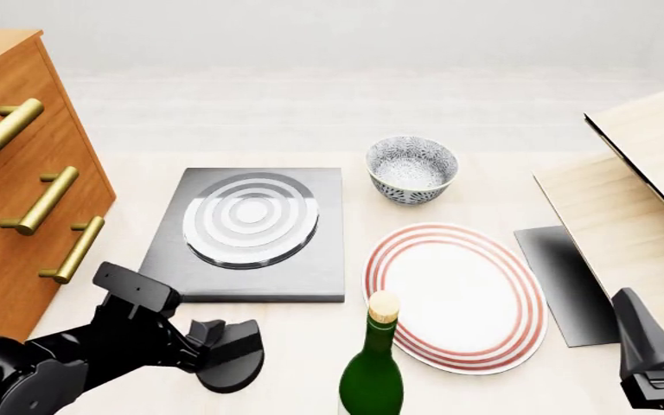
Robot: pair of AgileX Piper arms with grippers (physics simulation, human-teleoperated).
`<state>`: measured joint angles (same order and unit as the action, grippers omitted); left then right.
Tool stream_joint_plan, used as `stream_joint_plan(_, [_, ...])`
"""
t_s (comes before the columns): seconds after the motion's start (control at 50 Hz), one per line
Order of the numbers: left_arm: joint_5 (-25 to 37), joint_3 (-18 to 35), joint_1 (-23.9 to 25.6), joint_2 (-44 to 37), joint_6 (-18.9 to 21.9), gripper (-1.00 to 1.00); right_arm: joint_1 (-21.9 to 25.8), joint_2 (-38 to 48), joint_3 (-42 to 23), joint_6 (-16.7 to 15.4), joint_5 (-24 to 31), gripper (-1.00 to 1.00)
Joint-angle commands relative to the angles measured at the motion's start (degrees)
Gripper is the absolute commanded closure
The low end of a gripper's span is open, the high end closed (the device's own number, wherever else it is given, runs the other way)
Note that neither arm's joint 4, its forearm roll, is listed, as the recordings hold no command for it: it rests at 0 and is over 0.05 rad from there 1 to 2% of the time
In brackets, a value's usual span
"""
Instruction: Turn on the stove.
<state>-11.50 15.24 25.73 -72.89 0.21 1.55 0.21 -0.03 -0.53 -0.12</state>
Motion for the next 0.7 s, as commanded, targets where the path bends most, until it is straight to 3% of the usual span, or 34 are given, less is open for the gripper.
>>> stream_joint_plan(0.02, [2.4, -2.1, 1.0, 3.9, -0.5, -1.00, 0.0, 0.1, 0.0, 0.0, 0.1, -1.00])
stream_joint_plan(0.44, [8.4, -2.2, 3.4, 12.5, -2.5, -1.00, 0.0, 0.1, 0.0, 0.0, 0.1, -1.00])
stream_joint_plan(0.7, [20.1, 0.4, 1.7, 25.7, -2.3, -1.00, 0.0, 0.1, 0.0, -0.1, 0.0, -1.00])
